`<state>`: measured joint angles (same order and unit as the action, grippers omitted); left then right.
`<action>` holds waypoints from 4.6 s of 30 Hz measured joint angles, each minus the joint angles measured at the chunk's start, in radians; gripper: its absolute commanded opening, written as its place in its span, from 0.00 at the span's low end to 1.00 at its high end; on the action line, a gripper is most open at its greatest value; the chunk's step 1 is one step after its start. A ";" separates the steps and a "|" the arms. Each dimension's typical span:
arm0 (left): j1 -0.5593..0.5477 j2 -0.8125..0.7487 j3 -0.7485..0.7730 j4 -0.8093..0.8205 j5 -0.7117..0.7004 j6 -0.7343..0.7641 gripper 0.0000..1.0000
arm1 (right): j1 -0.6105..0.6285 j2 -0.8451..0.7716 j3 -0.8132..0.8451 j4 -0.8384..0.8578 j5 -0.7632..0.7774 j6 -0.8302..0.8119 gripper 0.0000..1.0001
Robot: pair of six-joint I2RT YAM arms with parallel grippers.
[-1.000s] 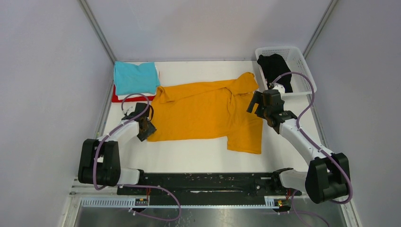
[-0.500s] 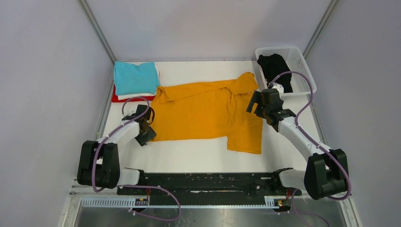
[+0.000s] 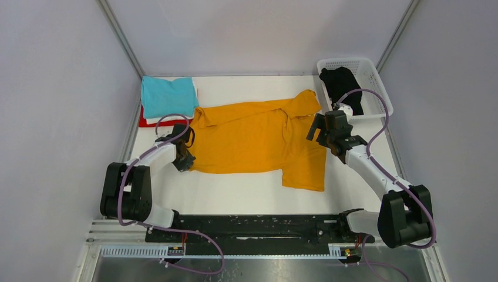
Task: Fold and stack the t-shirts
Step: Flatten out the tshirt
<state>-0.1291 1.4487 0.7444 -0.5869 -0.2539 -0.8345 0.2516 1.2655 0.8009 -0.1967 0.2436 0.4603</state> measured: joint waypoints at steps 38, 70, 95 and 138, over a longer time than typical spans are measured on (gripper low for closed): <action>-0.001 -0.356 -0.187 0.141 0.069 0.074 0.00 | 0.119 -0.142 -0.237 -0.389 -0.125 0.141 0.87; -0.001 -0.438 -0.153 0.019 0.104 0.018 0.00 | 0.120 -0.085 -0.212 -0.321 -0.142 0.127 0.00; -0.019 -0.764 0.737 -0.068 0.091 0.085 0.00 | 0.122 -0.614 0.663 -0.335 0.154 -0.133 0.00; 0.008 -0.171 0.488 0.115 -0.114 0.203 0.00 | 0.119 -0.114 0.428 -0.098 0.269 -0.309 0.00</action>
<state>-0.1215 1.2778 1.2320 -0.4721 -0.3683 -0.6319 0.3706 1.1511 1.2285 -0.2951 0.5121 0.1509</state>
